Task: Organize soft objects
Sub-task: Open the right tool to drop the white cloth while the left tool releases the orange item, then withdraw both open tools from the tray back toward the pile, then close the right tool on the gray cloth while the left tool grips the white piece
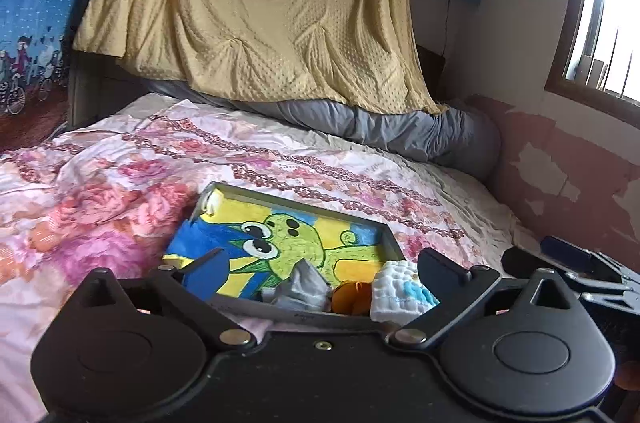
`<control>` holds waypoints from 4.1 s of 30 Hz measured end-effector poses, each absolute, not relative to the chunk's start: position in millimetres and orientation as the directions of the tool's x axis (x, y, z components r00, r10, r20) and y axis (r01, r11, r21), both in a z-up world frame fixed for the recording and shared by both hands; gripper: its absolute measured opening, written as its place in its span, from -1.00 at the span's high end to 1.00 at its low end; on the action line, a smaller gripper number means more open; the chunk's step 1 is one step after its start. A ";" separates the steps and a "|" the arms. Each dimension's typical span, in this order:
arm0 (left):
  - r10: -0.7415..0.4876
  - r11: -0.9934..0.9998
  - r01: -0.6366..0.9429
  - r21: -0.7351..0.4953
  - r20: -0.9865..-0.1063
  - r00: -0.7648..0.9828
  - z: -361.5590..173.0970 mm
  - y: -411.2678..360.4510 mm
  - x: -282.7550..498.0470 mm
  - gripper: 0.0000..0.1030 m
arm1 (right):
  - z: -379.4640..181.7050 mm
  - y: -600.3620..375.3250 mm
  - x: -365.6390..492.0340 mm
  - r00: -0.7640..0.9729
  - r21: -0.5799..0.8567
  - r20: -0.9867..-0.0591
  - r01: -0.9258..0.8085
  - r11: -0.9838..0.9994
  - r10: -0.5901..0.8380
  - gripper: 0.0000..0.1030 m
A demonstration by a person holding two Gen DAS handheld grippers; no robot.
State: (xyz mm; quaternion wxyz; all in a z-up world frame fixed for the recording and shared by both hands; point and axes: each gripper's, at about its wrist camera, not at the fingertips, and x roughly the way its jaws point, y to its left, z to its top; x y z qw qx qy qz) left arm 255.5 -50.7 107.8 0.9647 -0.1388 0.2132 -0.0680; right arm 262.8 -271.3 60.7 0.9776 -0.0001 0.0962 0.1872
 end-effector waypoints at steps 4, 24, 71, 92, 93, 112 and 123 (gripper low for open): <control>-0.174 0.952 0.054 -0.300 -0.388 0.905 105.1 -41.8 236.7 -0.98 | 62.3 -266.7 249.7 0.915 0.018 -0.175 -0.367 0.930 0.365 -0.99; -0.166 0.964 0.079 -0.255 -0.338 0.926 64.4 -30.2 142.4 -0.99 | 35.9 -267.5 165.8 0.962 0.029 -0.130 -0.238 0.971 0.239 -0.99; -0.170 0.980 0.093 -0.178 -0.494 0.853 -4.4 3.5 104.4 -0.99 | -12.5 -207.1 135.5 0.879 -0.079 -0.412 -0.297 0.951 0.240 -0.99; -0.165 0.985 0.114 -0.131 -0.501 0.850 -4.5 -1.1 125.9 -0.99 | -0.8 -212.1 154.6 0.892 -0.070 -0.384 -0.285 0.956 0.238 -0.99; -0.171 0.984 0.119 -0.134 -0.503 0.847 -4.3 -1.4 129.3 -0.99 | 0.3 -211.8 157.0 0.894 -0.076 -0.381 -0.286 0.955 0.237 -0.99; -0.315 0.939 0.340 -0.055 -0.536 0.783 22.6 -30.5 209.4 -0.98 | 5.6 -236.2 210.1 0.921 -0.101 -0.352 -0.215 0.971 0.168 -0.99; -0.358 0.854 0.516 0.070 -0.639 0.680 29.3 -58.5 259.8 -0.56 | 2.0 -248.1 237.2 0.907 -0.093 -0.382 -0.228 0.969 0.177 -0.99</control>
